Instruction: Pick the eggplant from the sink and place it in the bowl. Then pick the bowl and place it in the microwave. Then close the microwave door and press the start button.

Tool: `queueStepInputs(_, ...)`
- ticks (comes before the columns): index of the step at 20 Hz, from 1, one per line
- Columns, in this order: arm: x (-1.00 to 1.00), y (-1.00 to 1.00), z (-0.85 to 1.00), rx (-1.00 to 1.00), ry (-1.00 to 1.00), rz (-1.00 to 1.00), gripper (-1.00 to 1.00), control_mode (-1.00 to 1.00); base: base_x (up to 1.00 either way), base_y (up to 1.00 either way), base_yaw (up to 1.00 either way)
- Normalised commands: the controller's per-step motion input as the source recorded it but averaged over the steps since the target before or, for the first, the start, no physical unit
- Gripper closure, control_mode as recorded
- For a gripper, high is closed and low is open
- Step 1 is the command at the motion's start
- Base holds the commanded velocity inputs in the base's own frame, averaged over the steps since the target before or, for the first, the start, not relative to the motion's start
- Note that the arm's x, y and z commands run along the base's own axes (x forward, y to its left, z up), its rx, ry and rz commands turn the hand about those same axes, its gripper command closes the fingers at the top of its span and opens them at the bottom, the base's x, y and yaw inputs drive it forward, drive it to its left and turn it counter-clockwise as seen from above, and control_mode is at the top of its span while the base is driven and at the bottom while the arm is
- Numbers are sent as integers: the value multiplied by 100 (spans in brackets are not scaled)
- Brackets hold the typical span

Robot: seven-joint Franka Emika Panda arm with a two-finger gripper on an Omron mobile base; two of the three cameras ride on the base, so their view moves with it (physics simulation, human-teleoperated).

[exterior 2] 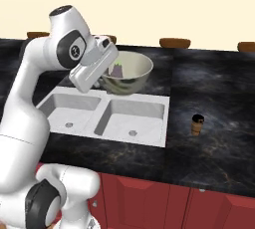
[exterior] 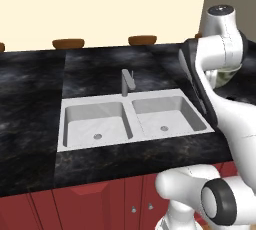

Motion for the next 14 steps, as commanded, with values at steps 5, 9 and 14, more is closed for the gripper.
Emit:
queueStepInputs(5,-8,2,0,0,0,0,100,-100,0,0,0)
queueStepInputs(9,0,0,0,0,0,0,100,100,-7,0,0)
queueStepInputs(14,0,0,0,0,0,0,100,100,-87,-4,0)
